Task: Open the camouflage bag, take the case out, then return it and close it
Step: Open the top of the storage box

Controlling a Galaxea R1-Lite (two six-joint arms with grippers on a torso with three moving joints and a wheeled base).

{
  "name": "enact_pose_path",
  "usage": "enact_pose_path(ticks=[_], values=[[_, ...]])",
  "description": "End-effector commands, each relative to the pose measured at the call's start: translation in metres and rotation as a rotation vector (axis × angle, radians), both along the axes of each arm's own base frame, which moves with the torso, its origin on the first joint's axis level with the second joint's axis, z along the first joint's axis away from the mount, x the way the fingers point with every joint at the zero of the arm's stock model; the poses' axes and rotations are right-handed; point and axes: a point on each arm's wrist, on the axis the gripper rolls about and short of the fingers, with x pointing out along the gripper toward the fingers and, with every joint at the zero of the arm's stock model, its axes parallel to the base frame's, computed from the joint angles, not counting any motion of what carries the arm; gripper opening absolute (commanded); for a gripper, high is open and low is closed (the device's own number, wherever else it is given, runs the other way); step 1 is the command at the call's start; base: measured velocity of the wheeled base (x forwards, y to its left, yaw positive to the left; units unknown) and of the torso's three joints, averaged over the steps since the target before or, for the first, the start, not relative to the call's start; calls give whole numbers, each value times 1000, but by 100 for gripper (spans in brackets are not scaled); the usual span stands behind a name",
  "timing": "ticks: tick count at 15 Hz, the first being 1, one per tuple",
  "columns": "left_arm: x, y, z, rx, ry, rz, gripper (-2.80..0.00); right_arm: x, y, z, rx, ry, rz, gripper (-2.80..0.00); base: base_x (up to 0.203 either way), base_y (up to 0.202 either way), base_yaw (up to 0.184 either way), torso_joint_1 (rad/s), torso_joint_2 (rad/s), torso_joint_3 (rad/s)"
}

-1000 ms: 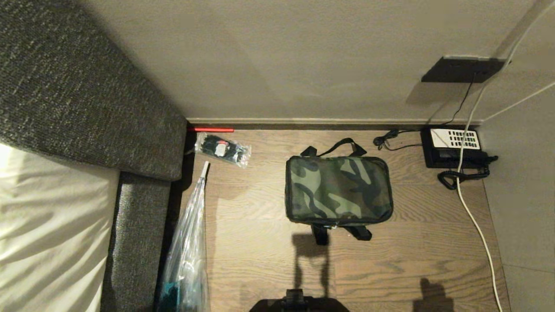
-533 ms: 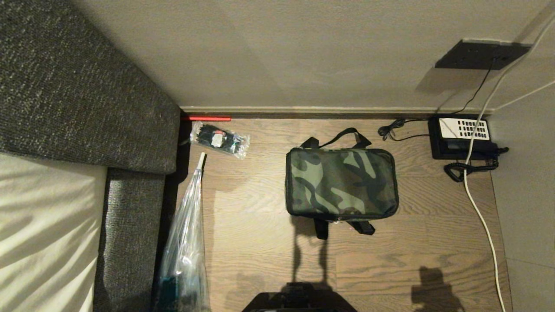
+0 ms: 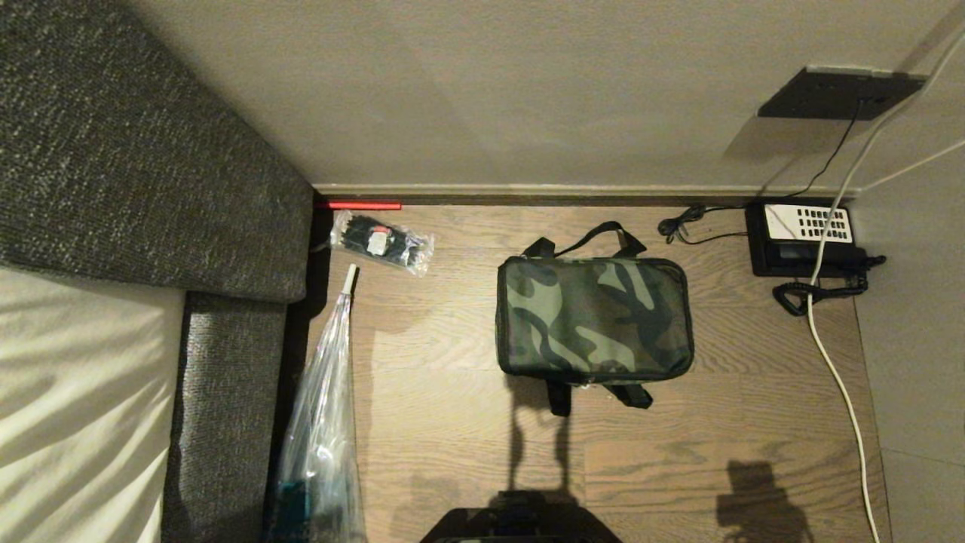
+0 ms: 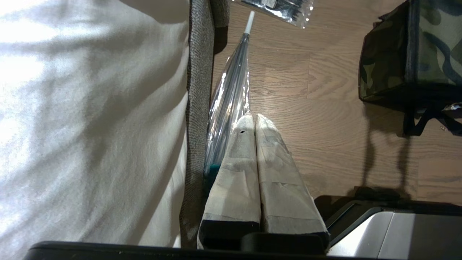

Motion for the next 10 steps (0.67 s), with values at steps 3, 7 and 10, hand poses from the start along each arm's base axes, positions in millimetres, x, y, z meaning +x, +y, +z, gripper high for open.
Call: enact_pose_path(ticks=[3,7,10], values=[[0,0,0,0,0,-1,-280,-31,-1,84,90,118,127,-280,0,0,0,0,0,0],[0,0,0,0,0,1,-280,90,5,105,69,635,144,-280,0,0,0,0,0,0],[0,0,0,0,0,1,-280,189,19,77,28,869,153,-280,0,0,0,0,0,0]])
